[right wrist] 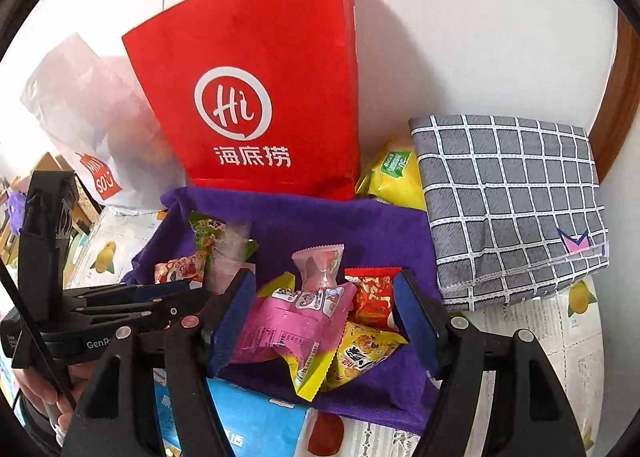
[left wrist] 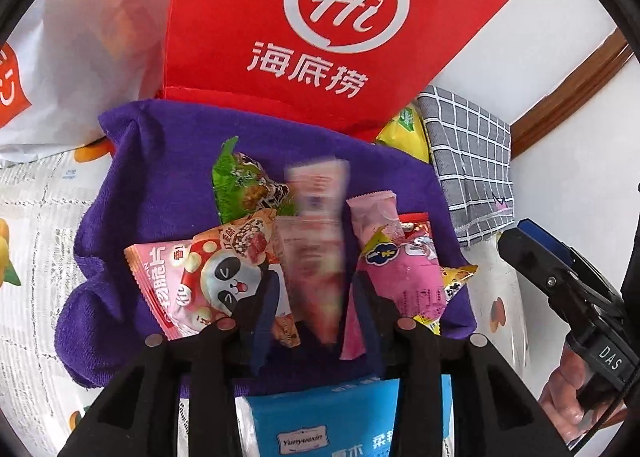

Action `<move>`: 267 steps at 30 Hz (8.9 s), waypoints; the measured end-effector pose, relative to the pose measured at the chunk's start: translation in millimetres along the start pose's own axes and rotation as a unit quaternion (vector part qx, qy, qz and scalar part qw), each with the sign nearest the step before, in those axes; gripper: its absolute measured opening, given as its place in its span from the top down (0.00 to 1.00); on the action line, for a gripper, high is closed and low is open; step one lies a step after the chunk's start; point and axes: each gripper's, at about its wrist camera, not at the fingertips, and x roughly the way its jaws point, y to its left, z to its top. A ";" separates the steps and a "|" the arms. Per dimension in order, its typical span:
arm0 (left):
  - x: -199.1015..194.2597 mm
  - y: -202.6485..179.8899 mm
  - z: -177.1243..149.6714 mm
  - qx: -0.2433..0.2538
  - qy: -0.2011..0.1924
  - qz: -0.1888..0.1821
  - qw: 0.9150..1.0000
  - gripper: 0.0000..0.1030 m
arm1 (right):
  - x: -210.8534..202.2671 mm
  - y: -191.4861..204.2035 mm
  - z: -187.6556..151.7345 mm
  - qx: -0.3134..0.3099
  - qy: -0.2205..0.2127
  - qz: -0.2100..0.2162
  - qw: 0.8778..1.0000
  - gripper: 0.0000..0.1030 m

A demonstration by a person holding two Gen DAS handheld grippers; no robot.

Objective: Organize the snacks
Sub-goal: 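Open right gripper releasing chip bag on towel while left gripper releases candy stick, then move both grippers back toward the blue tissue pack and remaining snacks, then grasp blue biscuit packet with right gripper while left gripper grasps pink fruit-jelly packet, then lift blue packet with right gripper while left gripper lifts jelly packet toward towel, then open right gripper dropping blue packet on towel while left gripper releases jelly packet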

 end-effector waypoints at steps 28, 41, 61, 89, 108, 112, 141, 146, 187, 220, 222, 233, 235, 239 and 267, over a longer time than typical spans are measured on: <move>-91.2 18.4 -103.1 0.020 -0.034 0.031 0.999 0.55 | -67.3 38.2 -128.5 0.034 0.015 0.043 0.998 0.42; -100.5 66.3 -157.9 -0.009 -0.020 0.054 0.998 0.55 | -25.2 87.4 -193.4 0.023 0.077 0.038 0.996 0.42; -95.4 100.9 -203.9 -0.031 -0.005 0.044 0.999 0.51 | 1.5 121.7 -203.4 -0.015 0.064 -0.014 0.998 0.63; -40.0 -29.1 -232.5 0.083 0.023 0.062 0.994 0.09 | -99.1 -21.4 -257.4 0.116 0.008 -0.017 0.993 0.62; -37.0 -46.7 -256.8 0.140 -0.047 0.162 0.976 0.32 | -75.0 -10.2 -281.2 0.045 -0.005 -0.065 0.997 0.59; -38.7 -48.0 -262.0 0.151 -0.064 0.158 0.974 0.36 | -73.4 -10.4 -279.0 0.045 -0.009 -0.069 0.997 0.59; -48.9 -42.5 -262.8 0.140 -0.072 0.132 0.979 0.46 | -75.6 -6.2 -277.9 0.035 -0.004 -0.080 0.996 0.60; -56.5 -33.6 -259.4 0.118 -0.062 0.108 0.985 0.47 | -84.7 1.3 -274.8 0.038 -0.002 -0.067 0.997 0.61; -108.0 -44.6 -161.0 0.083 -0.082 0.016 0.993 0.48 | -126.9 37.1 -155.7 0.033 -0.063 0.005 0.997 0.61; -104.1 -1.9 -47.6 0.027 -0.103 0.018 0.994 0.48 | -68.7 -2.8 -12.4 0.048 -0.086 0.009 0.995 0.61; -100.5 3.9 -39.6 0.017 -0.101 0.020 0.994 0.48 | -57.5 -8.0 -6.4 0.049 -0.080 0.016 0.995 0.61; -71.6 18.5 -9.4 -0.003 -0.095 0.011 0.995 0.48 | 38.7 -45.9 -3.1 0.074 0.027 0.003 0.997 0.61; -60.9 18.1 -4.8 -0.004 -0.088 0.009 0.996 0.48 | 48.2 -46.1 -5.5 0.066 0.040 0.002 0.997 0.61; -39.6 17.2 1.5 -0.004 -0.072 0.008 0.997 0.48 | 57.7 -43.9 -7.8 0.060 0.051 0.000 0.997 0.61; 19.0 6.5 20.5 -0.004 -0.029 -0.008 1.000 0.43 | 61.0 -38.6 -5.6 0.053 0.054 0.042 0.996 0.44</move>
